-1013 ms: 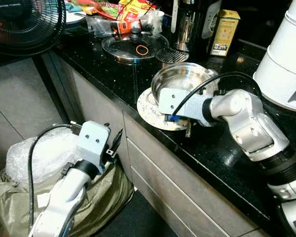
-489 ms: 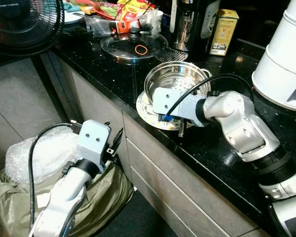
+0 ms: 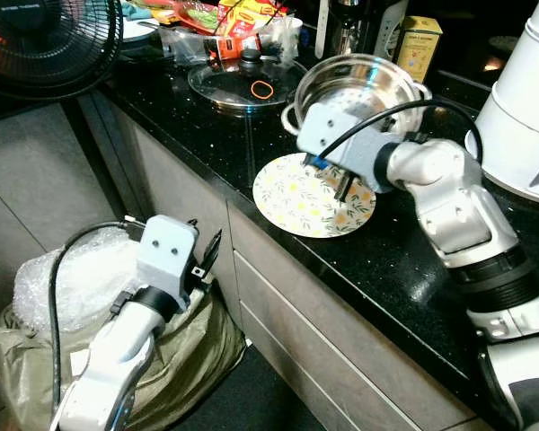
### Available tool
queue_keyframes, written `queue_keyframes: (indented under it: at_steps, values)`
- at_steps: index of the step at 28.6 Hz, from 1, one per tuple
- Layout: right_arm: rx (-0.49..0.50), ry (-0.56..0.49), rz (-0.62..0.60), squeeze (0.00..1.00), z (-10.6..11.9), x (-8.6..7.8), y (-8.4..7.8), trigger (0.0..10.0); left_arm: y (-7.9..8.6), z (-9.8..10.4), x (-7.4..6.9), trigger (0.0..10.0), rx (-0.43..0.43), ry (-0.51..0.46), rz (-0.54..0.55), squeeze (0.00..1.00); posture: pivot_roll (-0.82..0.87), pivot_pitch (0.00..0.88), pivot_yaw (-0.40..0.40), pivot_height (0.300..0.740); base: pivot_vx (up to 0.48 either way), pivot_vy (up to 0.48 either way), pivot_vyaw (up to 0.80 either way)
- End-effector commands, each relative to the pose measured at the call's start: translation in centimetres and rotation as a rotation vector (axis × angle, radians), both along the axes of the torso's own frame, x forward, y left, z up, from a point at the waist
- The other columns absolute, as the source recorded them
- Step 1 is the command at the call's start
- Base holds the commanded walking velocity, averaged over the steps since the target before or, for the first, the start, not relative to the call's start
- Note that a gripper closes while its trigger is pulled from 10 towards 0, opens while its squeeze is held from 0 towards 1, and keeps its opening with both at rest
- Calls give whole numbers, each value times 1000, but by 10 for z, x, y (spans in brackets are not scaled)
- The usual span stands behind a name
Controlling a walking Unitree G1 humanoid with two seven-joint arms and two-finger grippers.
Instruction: Kitchen organization
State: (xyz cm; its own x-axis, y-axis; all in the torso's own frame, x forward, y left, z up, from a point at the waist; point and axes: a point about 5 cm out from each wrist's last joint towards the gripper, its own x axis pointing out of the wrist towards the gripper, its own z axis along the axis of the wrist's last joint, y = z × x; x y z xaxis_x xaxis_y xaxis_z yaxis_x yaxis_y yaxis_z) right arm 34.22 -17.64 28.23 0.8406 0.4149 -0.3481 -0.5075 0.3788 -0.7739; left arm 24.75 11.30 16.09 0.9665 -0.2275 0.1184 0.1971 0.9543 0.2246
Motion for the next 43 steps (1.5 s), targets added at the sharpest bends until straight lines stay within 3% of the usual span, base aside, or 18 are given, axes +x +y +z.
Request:
queue_keyframes:
  at_steps: [1,4,8,13,14,17,20,21,22,23,25,26,27,28,31,33,36,43]
  values:
    - [-14,-41,-19,0,8,-1,-8,0,-2,7,3,10000,-89,4,-9,0,59,9,-28,740,0,0,0]
    - [-17,-37,-20,0,7,-2,-10,0,-3,12,5,10000,-141,2,-17,0,59,9,-28,740,0,0,-533]
    - [-41,-9,-9,0,3,-8,-16,0,-6,31,13,10000,-414,4,-37,0,39,4,-15,740,0,0,-800]
    - [-63,-6,0,0,2,-10,-18,0,0,30,18,10000,-651,52,11,0,36,2,-12,740,0,0,-158]
    - [-63,-6,0,0,2,-10,-18,0,0,30,18,10000,-651,52,11,0,36,2,-12,740,0,0,0]
    - [-67,-2,4,0,1,-11,-19,0,7,26,21,10000,-784,86,61,0,30,0,-10,740,0,0,0]
    - [-67,-2,4,0,1,-11,-19,0,7,26,21,10000,-784,86,61,0,30,0,-10,740,0,0,0]
    - [-71,0,5,0,1,-11,-20,1216,8,26,21,10000,-841,92,73,0,30,0,-11,740,0,0,0]
    - [-71,0,5,0,1,-11,-20,1216,8,26,21,10000,-841,92,73,0,30,0,-11,740,0,0,0]
    - [-76,1,3,0,1,-11,-20,4471,8,28,18,10000,-915,92,104,0,30,4,-12,740,0,0,0]
    - [-76,1,3,0,1,-11,-20,4471,8,28,18,10000,-915,92,104,0,30,4,-12,740,0,0,0]
    - [-80,7,0,0,0,-11,-21,7608,9,30,14,10000,-977,101,133,0,34,10,-16,740,0,0,0]
    - [-80,7,0,0,0,-11,-21,7608,9,30,14,10000,-977,101,133,0,34,10,-16,740,0,0,0]
    - [-83,11,2,0,-1,-11,-20,10000,10,26,12,10000,-1055,133,167,0,40,12,-20,740,0,0,0]
    - [-83,15,11,0,-2,-11,-17,10000,13,19,14,10000,-1148,198,186,0,38,13,-19,740,0,0,0]
    - [-83,15,11,0,-2,-11,-17,10000,13,19,14,10000,-1148,198,186,0,38,13,-19,740,0,0,0]
    - [-89,23,25,0,-2,-14,-17,10000,8,12,22,10000,-1316,290,130,0,33,14,-14,740,0,0,0]
    - [-89,28,42,0,-1,-19,-17,10000,-2,13,31,10000,-1486,375,33,0,13,14,-5,740,0,0,0]
